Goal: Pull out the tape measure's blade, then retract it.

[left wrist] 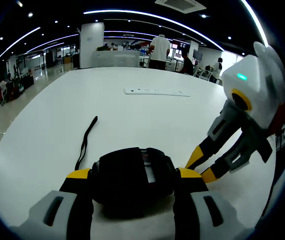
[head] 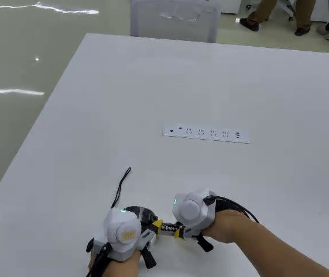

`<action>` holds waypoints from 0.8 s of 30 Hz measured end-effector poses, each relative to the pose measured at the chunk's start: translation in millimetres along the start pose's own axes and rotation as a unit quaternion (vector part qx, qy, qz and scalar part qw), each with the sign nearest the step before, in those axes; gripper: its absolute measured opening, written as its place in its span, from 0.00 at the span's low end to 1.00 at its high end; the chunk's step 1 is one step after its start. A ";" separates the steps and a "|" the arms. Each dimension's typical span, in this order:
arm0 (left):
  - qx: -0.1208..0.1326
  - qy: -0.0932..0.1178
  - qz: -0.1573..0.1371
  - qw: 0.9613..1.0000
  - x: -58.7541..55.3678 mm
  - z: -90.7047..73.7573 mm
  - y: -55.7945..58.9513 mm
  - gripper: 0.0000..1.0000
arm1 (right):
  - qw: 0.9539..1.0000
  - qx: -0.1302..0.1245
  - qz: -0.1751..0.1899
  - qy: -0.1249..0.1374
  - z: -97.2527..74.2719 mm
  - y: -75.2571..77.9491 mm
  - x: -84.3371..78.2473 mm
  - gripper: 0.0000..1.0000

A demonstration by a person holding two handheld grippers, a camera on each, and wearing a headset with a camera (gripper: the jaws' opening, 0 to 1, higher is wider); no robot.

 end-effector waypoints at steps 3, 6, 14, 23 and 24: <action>-0.001 0.000 -0.001 1.000 -0.3 0.8 -0.7 0.61 | 1.000 0.002 -0.001 0.003 1.9 1.4 3.7 0.13; -0.001 0.000 -0.001 1.000 -0.6 1.5 -0.8 0.61 | 1.000 0.002 -0.002 0.005 2.7 0.1 7.5 0.13; -0.003 -0.001 -0.003 1.000 -0.5 1.7 -1.3 0.61 | 1.000 0.003 -0.004 0.014 6.4 0.0 16.8 0.13; -0.005 0.000 -0.003 1.000 -1.7 2.4 -1.7 0.61 | 1.000 0.003 -0.007 0.021 9.8 1.3 22.4 0.13; -0.005 -0.001 -0.004 1.000 -1.8 2.3 -1.7 0.61 | 1.000 0.003 -0.006 0.022 10.3 1.5 23.2 0.13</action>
Point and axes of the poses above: the centre of the closed fingertips' face, and the gripper's own axes: z roughly forward along the fingers, y roughly to its right, x roughly out of its top, the point moved 1 cm from there along -z, roughly backward along the fingers, and after that the axes turned 7 degrees about -z, right-handed, at the moved point
